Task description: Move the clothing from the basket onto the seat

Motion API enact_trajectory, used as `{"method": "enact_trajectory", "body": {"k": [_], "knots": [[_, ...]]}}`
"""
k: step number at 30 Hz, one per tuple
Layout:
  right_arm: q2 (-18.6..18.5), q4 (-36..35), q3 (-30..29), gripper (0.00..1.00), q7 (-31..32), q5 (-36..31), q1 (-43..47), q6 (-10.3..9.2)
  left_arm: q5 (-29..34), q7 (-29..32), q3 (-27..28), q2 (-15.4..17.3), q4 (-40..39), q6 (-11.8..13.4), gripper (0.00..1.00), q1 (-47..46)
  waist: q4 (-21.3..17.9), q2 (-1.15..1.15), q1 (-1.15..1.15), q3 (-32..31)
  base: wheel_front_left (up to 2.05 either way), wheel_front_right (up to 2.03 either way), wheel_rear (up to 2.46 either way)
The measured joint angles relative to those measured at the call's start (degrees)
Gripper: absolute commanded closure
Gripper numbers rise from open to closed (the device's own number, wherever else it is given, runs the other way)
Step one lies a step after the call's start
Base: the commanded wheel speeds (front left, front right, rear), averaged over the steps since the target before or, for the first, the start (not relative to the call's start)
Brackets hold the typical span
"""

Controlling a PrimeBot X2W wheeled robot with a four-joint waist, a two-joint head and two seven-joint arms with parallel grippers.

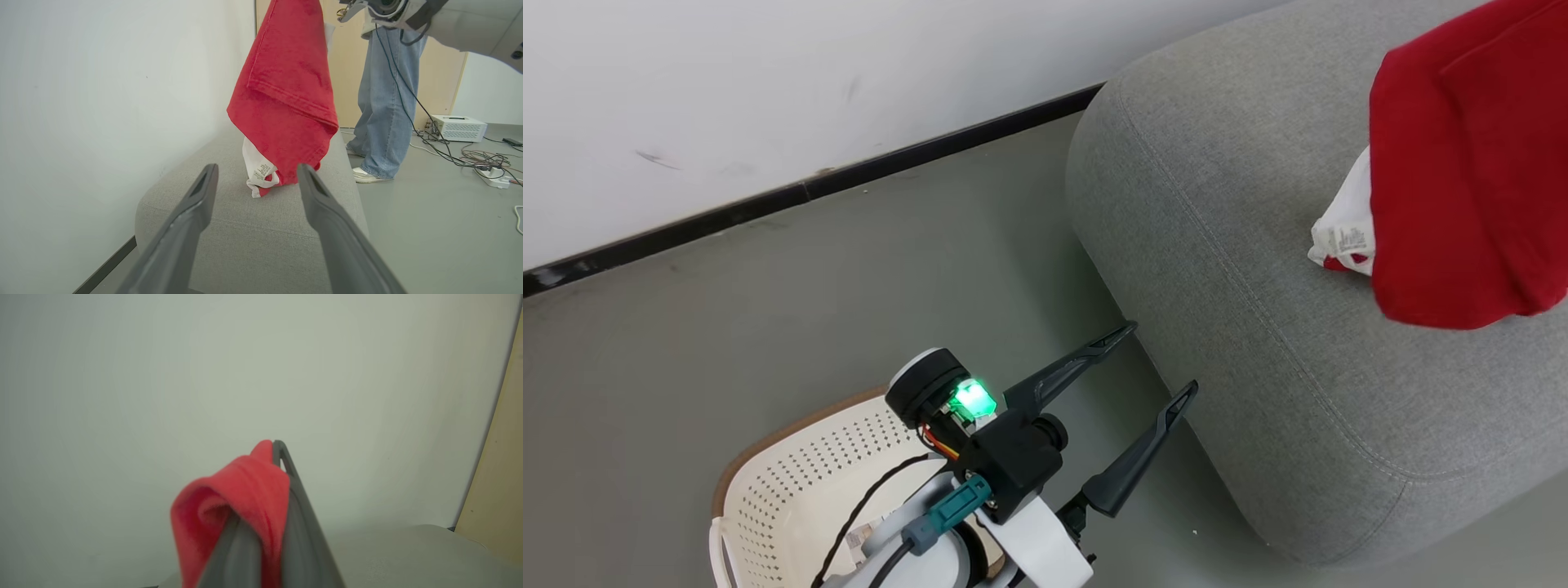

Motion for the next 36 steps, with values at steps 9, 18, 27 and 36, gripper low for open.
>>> {"method": "enact_trajectory", "body": {"k": [9,18,27,36], "knots": [[-2.8,5.2,-2.0,1.00,4.1,-2.0,-7.7,0.00,0.9,1.7,1.1,1.3,-2.1,0.0,0.00,-0.6,-0.1,0.00,0.00,2.3,0.00,0.00,0.00],[-6.2,8.7,-3.6,1.00,4.6,-3.9,-11.8,0.00,1.5,3.1,1.1,1.8,-4.4,0.3,0.00,-1.2,0.4,0.00,0.00,4.3,0.00,0.00,0.00],[-8.4,11.5,-6.2,1.00,2.8,-4.3,-15.3,0.00,2.0,4.2,1.1,2.4,-6.3,0.5,0.00,-1.8,1.3,0.00,0.00,6.5,0.00,0.00,0.00],[-3.0,17.9,-4.6,1.00,1.2,-3.7,-9.0,0.00,2.7,5.1,1.0,2.5,-7.6,0.5,0.00,-2.4,1.9,0.00,0.00,8.7,0.00,0.00,0.00]]}}
